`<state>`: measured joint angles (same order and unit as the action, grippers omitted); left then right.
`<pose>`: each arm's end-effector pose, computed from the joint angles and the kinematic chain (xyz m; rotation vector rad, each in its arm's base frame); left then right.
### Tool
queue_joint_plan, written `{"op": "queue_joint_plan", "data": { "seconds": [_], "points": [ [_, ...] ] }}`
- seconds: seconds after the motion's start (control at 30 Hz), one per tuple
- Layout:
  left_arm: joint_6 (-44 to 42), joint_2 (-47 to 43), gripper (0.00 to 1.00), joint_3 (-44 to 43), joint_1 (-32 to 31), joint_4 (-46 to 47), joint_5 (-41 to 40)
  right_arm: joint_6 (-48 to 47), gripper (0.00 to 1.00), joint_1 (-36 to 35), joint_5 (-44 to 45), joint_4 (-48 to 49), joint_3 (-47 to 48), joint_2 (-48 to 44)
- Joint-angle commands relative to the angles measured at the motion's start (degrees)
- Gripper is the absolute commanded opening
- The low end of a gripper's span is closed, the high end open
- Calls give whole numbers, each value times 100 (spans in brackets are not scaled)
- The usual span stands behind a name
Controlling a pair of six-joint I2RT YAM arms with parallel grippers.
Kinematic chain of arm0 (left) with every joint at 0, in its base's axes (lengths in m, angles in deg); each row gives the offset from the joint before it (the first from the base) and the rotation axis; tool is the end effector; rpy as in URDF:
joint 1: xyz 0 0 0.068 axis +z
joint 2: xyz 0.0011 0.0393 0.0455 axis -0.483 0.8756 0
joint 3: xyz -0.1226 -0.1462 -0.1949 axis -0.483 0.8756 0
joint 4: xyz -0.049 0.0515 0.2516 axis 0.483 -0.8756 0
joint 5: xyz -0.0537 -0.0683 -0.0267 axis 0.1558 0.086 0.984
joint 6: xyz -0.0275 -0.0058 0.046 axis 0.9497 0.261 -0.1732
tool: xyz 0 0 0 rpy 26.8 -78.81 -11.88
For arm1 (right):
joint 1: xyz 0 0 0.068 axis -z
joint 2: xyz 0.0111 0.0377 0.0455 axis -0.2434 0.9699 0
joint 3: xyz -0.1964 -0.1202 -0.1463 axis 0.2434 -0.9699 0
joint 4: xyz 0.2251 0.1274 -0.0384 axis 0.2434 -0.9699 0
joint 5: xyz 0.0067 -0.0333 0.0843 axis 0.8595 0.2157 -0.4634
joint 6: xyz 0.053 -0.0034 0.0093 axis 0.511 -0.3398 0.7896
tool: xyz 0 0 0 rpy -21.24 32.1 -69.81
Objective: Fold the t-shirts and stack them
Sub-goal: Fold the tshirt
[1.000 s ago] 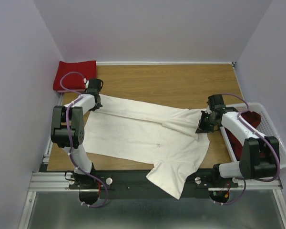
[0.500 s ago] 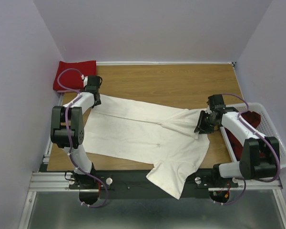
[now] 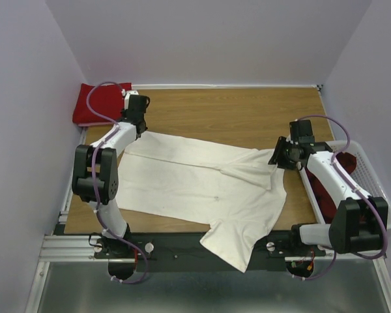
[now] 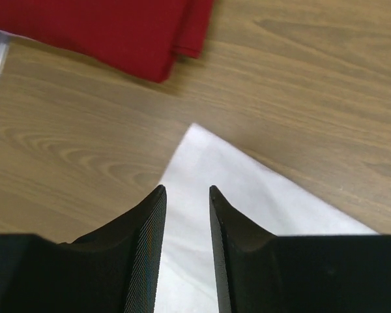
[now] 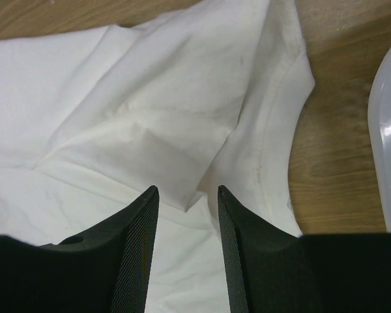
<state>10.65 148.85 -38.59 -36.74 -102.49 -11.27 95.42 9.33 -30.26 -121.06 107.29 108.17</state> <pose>0.3899 -0.0389 0.2296 -0.4123 2.2143 0.2567 0.2526 0.0229 0.2313 0.4296 2.5947 0.2529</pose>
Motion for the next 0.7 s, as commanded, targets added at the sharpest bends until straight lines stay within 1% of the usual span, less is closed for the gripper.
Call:
{"op": "queue_joint_plan", "data": {
  "seconds": [0.0, 0.2, 0.23, 0.3, 0.5, 0.6, 0.67],
  "points": [
    [103, 718, 38, -284, -49, -238, 436, 130, 49, 45, 89, 408, 212, 202],
    [120, 1168, 36, -496, 3, -291, 550, 192, 49, 45, 300, 619, 450, 633],
    [129, 1212, 36, -539, 47, -309, 559, 236, 49, 53, 509, 689, 485, 747],
    [173, 1309, 36, -549, 231, -370, 629, 323, 49, 45, 581, 812, 511, 836],
    [200, 1248, 36, -338, 723, -309, 630, 569, 49, 54, 600, 1663, 555, 1292],
    [191, 1239, 36, -303, 733, -292, 630, 701, 49, 45, 459, 2042, 582, 1521],
    [182, 1239, 36, -268, 882, -283, 621, 754, 49, 62, 406, 2429, 582, 1609]
  ]
}}
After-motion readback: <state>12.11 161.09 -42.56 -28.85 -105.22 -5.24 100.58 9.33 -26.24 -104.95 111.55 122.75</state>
